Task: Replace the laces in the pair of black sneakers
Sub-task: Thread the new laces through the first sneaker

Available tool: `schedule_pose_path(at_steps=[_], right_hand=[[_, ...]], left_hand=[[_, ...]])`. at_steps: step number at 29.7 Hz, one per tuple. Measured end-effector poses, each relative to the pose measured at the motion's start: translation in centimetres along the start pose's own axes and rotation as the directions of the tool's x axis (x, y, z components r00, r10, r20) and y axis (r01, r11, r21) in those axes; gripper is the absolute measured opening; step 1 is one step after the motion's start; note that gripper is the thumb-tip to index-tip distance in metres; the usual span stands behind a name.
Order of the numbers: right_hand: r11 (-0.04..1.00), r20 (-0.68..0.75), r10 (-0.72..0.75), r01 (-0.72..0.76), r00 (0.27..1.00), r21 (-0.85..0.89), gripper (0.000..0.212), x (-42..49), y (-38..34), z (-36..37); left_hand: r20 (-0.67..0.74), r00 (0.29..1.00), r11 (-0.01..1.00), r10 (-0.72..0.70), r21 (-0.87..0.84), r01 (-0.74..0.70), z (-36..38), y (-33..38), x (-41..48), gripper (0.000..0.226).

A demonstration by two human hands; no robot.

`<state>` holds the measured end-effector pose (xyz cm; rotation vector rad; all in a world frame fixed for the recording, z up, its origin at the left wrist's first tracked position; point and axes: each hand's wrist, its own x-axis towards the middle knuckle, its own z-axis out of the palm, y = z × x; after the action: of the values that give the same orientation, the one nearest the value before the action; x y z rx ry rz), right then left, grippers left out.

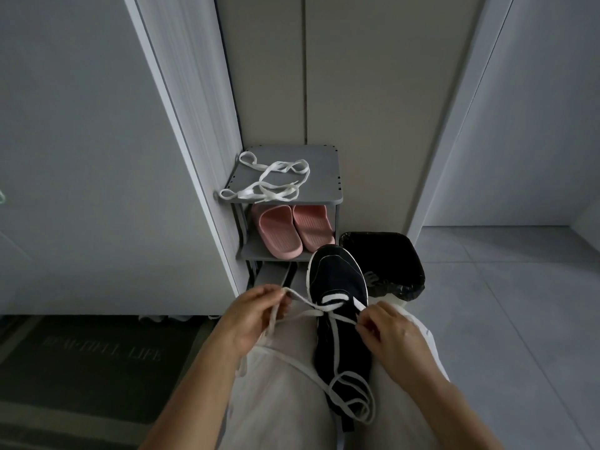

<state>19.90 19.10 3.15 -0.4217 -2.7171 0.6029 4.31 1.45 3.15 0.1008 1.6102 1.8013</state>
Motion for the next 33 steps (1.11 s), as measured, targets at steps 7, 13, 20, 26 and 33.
schedule_pose_path(at_steps=[7,13,20,26,33], right_hand=[[0.949,-0.185,0.300,-0.312,0.936,-0.040,0.020,-1.7,5.6,-1.2],[0.995,-0.226,-0.015,-0.007,0.974,-0.097,0.024,-0.8,1.0,0.7],[1.000,-0.097,-0.026,0.025,0.995,-0.018,0.015,0.0,-0.5,1.2],[0.967,0.015,0.256,-0.255,0.967,-0.015,0.030,-1.6,4.9,-1.2],[0.992,0.005,0.124,-0.124,0.992,0.037,0.024,-1.1,2.0,-1.0]], left_hand=[[0.142,0.984,0.920,0.107,-0.388,-0.044,-1.5,-1.9,-1.9,0.054],[0.096,0.982,0.974,0.164,-0.172,-0.146,-0.3,-2.4,-2.6,0.077],[-0.002,0.967,0.955,0.256,-0.154,-0.253,-0.3,-2.4,-2.9,0.076],[0.016,0.966,0.961,0.260,-0.102,-0.257,0.8,-2.2,-2.4,0.035],[0.030,0.978,0.972,0.208,0.109,-0.210,2.4,-2.4,-2.0,0.019]])
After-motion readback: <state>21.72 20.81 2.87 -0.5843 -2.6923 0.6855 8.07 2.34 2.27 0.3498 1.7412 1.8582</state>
